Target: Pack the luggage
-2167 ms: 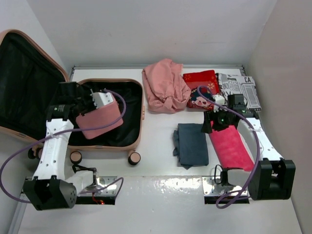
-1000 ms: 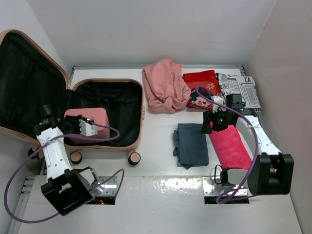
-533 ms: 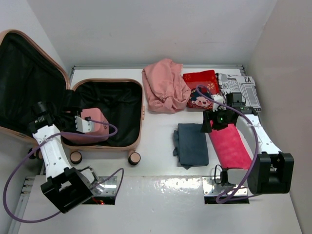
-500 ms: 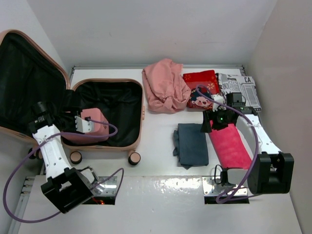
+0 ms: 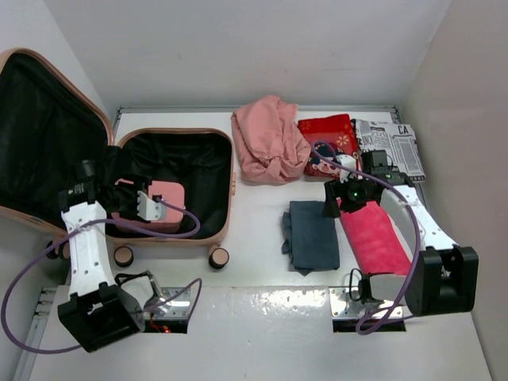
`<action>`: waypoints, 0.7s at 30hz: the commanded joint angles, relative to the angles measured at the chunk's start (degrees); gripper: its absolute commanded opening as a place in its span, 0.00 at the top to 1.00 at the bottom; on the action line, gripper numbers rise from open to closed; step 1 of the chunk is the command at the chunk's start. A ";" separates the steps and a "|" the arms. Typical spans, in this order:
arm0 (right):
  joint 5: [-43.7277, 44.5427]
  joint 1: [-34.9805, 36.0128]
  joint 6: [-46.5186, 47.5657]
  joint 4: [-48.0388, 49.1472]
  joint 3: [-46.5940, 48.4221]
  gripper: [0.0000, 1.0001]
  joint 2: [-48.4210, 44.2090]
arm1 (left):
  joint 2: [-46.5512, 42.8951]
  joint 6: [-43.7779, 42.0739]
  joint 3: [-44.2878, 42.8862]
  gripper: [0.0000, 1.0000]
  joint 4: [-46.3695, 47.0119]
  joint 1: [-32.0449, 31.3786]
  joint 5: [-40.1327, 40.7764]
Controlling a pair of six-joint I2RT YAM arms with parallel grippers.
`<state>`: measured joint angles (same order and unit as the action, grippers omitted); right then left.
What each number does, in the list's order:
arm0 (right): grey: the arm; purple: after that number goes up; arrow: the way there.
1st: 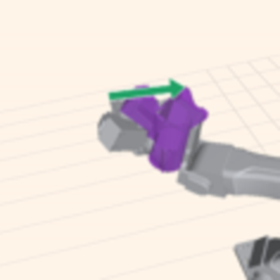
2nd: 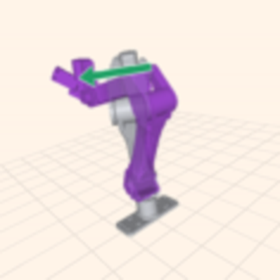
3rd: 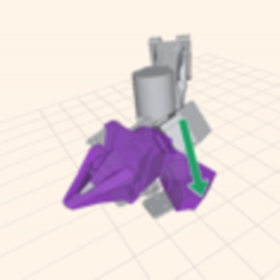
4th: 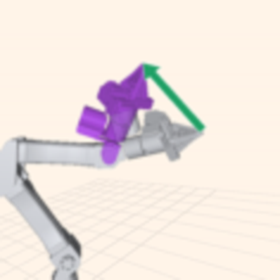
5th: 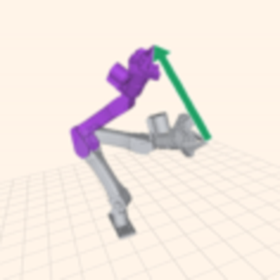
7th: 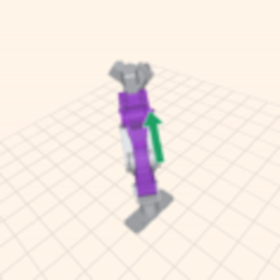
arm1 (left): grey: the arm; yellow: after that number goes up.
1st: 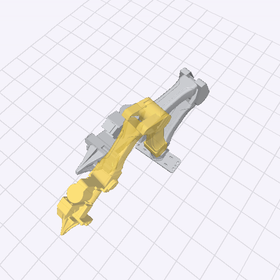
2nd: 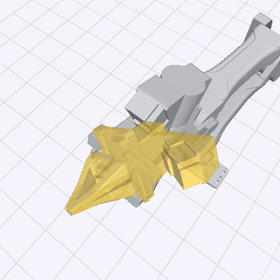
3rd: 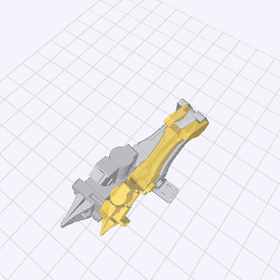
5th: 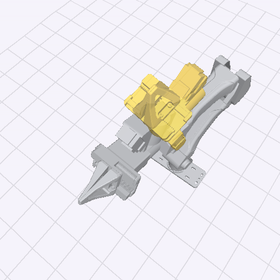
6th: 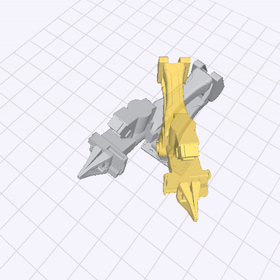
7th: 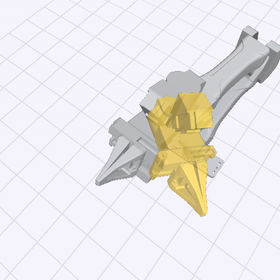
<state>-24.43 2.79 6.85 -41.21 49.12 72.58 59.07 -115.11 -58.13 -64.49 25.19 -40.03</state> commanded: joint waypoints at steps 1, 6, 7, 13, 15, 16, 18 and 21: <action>-0.10 0.81 1.50 1.13 1.68 0.30 -0.15 | 2.45 -9.18 0.30 0.25 -10.13 -3.74 2.06; 0.61 1.61 1.76 1.05 1.77 0.30 0.11 | 4.30 -3.11 -2.42 0.25 -10.13 -7.17 4.00; 0.78 1.52 1.85 1.13 1.68 0.30 0.28 | 4.82 -3.10 -2.43 0.25 -10.13 -7.78 4.00; 1.31 2.22 2.20 1.04 1.42 0.29 0.20 | 5.36 0.93 -6.73 0.18 -10.13 -8.32 1.19; 1.40 2.49 2.29 1.05 1.24 0.29 0.46 | 5.36 2.34 -8.66 0.18 -10.13 -8.92 0.31; 1.57 2.83 2.29 0.96 1.32 0.29 0.55 | 4.57 2.35 -8.67 0.18 -10.13 -8.93 -0.74; 1.49 3.28 2.29 1.05 1.41 0.29 0.99 | 3.34 1.82 -9.37 0.17 -10.13 -10.59 -1.28; 1.66 3.80 2.11 1.05 1.76 0.29 1.69 | 1.50 2.51 -9.37 0.17 -10.13 -15.07 -1.98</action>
<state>-22.87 5.87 7.99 -41.15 49.12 73.43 63.18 -112.97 -65.69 -71.64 13.74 -38.00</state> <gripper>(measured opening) 0.709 0.830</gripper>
